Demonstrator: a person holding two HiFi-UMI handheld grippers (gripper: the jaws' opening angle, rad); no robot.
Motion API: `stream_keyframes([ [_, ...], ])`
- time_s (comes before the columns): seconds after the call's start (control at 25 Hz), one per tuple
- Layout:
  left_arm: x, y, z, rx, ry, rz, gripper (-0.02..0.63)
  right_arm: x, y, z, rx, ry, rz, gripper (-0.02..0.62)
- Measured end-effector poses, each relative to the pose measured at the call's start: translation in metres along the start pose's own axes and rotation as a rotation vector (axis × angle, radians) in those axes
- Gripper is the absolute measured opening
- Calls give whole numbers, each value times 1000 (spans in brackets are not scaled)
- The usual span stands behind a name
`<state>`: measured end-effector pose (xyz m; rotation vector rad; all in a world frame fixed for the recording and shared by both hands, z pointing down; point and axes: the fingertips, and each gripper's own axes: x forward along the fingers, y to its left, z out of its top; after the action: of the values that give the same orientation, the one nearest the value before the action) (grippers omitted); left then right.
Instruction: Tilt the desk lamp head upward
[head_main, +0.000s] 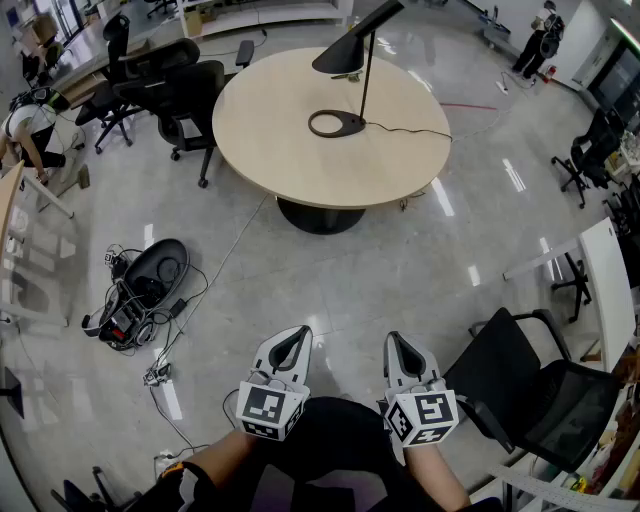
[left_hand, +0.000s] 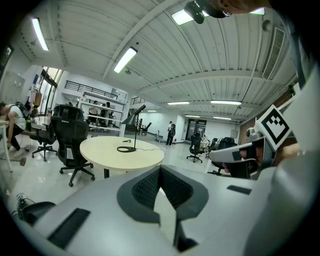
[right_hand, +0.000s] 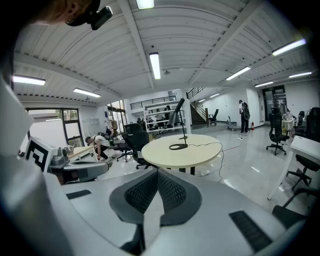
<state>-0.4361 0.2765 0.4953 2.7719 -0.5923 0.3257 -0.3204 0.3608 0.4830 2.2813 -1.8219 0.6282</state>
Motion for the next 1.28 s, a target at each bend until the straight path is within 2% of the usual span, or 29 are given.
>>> stream_keyframes([
  [0.2, 3, 49, 4, 7, 14, -21, 46, 39, 26, 5, 29, 0, -29, 15],
  [0.36, 6, 85, 5, -4, 23, -10, 46, 69, 42, 11, 11, 25, -24, 14],
  [0.68, 47, 101, 29, 7, 5, -5, 46, 104, 24, 36, -12, 18, -13, 15],
  [0.92, 102, 91, 47, 30, 18, 40, 46, 141, -25, 60, 0, -15, 50, 15],
  [1.12, 174, 77, 79, 40, 1, 134, 46, 179, -94, 102, -27, -55, 135, 15],
  [1.28, 230, 49, 97, 43, -2, 177, 46, 194, -159, 126, -44, -67, 176, 15],
])
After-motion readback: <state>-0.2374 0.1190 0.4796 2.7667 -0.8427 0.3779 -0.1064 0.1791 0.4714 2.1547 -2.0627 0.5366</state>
